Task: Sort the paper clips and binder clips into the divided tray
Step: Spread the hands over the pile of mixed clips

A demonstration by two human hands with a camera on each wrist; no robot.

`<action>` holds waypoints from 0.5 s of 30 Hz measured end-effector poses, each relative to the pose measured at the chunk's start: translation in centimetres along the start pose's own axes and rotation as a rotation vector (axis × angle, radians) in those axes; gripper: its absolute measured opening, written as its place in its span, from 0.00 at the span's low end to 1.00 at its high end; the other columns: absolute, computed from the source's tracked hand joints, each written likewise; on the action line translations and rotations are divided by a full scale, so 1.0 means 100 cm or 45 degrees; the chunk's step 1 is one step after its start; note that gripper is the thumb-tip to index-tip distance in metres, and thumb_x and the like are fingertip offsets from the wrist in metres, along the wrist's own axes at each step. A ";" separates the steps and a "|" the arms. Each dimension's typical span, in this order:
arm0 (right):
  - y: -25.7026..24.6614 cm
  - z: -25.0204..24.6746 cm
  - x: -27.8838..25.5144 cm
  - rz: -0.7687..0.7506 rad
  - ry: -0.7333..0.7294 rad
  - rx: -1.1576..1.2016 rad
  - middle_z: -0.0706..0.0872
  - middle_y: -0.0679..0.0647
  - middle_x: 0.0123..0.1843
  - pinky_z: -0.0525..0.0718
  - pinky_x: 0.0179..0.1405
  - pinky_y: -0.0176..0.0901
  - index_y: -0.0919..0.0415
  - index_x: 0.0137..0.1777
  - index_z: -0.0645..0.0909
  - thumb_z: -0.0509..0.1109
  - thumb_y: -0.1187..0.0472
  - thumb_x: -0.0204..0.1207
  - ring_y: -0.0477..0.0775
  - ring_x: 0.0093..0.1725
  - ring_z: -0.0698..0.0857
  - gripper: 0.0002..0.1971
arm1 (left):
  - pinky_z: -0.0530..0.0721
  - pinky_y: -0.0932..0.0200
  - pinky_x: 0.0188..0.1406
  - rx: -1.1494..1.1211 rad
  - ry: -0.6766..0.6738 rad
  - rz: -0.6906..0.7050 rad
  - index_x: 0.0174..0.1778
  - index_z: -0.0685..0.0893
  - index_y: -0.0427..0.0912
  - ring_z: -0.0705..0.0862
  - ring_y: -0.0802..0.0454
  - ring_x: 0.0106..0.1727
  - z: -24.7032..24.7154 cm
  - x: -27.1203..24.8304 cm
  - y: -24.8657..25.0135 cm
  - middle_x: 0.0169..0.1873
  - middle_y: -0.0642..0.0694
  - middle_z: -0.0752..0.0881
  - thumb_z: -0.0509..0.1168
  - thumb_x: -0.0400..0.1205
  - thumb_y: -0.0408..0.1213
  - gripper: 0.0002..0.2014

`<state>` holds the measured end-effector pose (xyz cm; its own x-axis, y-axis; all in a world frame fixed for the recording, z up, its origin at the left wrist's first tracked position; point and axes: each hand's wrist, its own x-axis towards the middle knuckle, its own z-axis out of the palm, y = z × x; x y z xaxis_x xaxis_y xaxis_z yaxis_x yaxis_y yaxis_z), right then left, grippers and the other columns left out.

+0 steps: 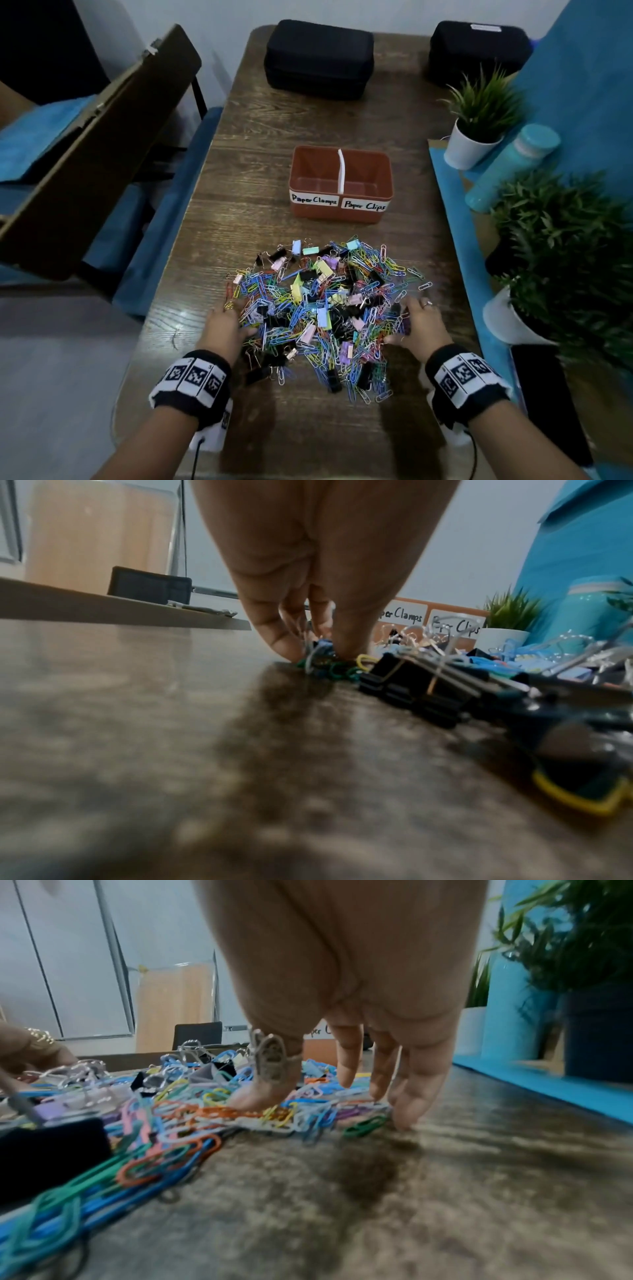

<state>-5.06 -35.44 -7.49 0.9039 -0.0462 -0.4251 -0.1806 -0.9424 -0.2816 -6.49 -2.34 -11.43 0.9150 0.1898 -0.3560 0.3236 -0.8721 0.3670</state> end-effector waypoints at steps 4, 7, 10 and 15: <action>-0.013 0.010 0.001 -0.073 -0.104 0.062 0.71 0.54 0.71 0.68 0.73 0.48 0.54 0.74 0.66 0.79 0.53 0.65 0.56 0.73 0.67 0.38 | 0.76 0.49 0.69 -0.042 -0.029 -0.005 0.66 0.79 0.37 0.77 0.40 0.66 0.001 0.001 0.003 0.67 0.37 0.76 0.73 0.74 0.43 0.25; -0.014 0.014 0.008 -0.093 -0.068 0.063 0.75 0.54 0.67 0.70 0.69 0.44 0.57 0.67 0.72 0.75 0.59 0.70 0.55 0.69 0.72 0.25 | 0.73 0.51 0.70 0.086 0.005 0.081 0.66 0.79 0.38 0.73 0.43 0.69 -0.005 -0.004 0.007 0.70 0.42 0.74 0.69 0.77 0.46 0.24; -0.012 0.014 0.009 -0.082 -0.078 0.043 0.79 0.59 0.64 0.73 0.63 0.43 0.61 0.63 0.74 0.71 0.64 0.75 0.58 0.64 0.77 0.17 | 0.69 0.53 0.74 0.194 0.036 0.242 0.60 0.83 0.37 0.68 0.49 0.72 -0.013 -0.009 0.019 0.72 0.50 0.69 0.71 0.75 0.46 0.21; -0.015 0.013 0.003 -0.001 -0.166 -0.060 0.79 0.64 0.65 0.78 0.62 0.44 0.66 0.73 0.66 0.65 0.68 0.79 0.59 0.64 0.80 0.23 | 0.70 0.55 0.75 0.252 -0.154 0.291 0.75 0.70 0.46 0.71 0.47 0.73 -0.024 -0.003 0.036 0.72 0.45 0.69 0.65 0.81 0.39 0.25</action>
<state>-5.05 -33.62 -8.36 0.8455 -0.0046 -0.5340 -0.1584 -0.9571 -0.2426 -5.03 -4.42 -7.98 0.9196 -0.0660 -0.3873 0.0488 -0.9589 0.2794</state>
